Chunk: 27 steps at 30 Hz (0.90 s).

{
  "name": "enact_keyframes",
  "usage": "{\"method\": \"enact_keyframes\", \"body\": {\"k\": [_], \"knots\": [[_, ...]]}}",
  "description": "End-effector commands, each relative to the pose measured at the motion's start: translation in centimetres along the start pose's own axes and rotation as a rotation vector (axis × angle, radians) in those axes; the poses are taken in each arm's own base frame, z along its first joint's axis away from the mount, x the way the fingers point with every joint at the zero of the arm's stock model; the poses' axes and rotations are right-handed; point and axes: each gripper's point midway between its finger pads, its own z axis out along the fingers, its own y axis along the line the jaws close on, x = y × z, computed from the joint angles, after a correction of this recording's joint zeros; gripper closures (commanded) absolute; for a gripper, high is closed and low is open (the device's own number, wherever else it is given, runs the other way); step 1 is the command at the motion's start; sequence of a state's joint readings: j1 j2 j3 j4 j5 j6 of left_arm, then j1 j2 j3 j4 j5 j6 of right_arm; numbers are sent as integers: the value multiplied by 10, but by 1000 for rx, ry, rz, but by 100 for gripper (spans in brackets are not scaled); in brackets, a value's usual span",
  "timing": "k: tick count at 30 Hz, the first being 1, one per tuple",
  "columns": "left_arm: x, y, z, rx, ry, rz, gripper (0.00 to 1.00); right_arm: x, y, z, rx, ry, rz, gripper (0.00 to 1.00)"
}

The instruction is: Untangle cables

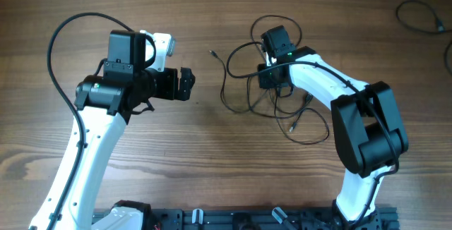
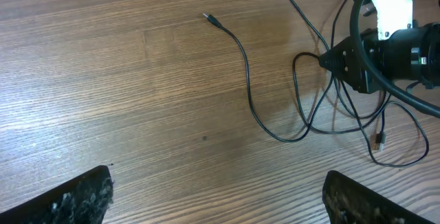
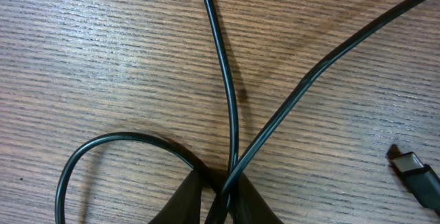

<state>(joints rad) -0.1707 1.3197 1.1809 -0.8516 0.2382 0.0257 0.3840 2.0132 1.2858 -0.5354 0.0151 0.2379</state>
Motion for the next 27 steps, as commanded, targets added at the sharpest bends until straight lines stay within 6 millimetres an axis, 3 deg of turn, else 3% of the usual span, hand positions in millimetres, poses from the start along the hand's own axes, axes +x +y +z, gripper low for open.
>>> {"method": "enact_keyframes", "body": {"k": [1,4,10,17,20,27], "knots": [[-2,-5,-3,22,-12,28,0,0,5,7,-14,16,3,84],[-2,-5,-3,22,-12,28,0,-1,6,7,-15,13,2,89],[-2,-5,-3,22,-12,28,0,-17,9,-10,-29,-45,-5,87],[-2,-5,-3,22,-12,28,0,-18,9,-12,-29,-50,-5,89],[-1,-6,-3,26,-11,28,0,-18,10,-15,-30,-50,-4,96],[-1,-7,-3,36,-11,28,0,-36,12,-93,-57,-177,-4,96]]}}
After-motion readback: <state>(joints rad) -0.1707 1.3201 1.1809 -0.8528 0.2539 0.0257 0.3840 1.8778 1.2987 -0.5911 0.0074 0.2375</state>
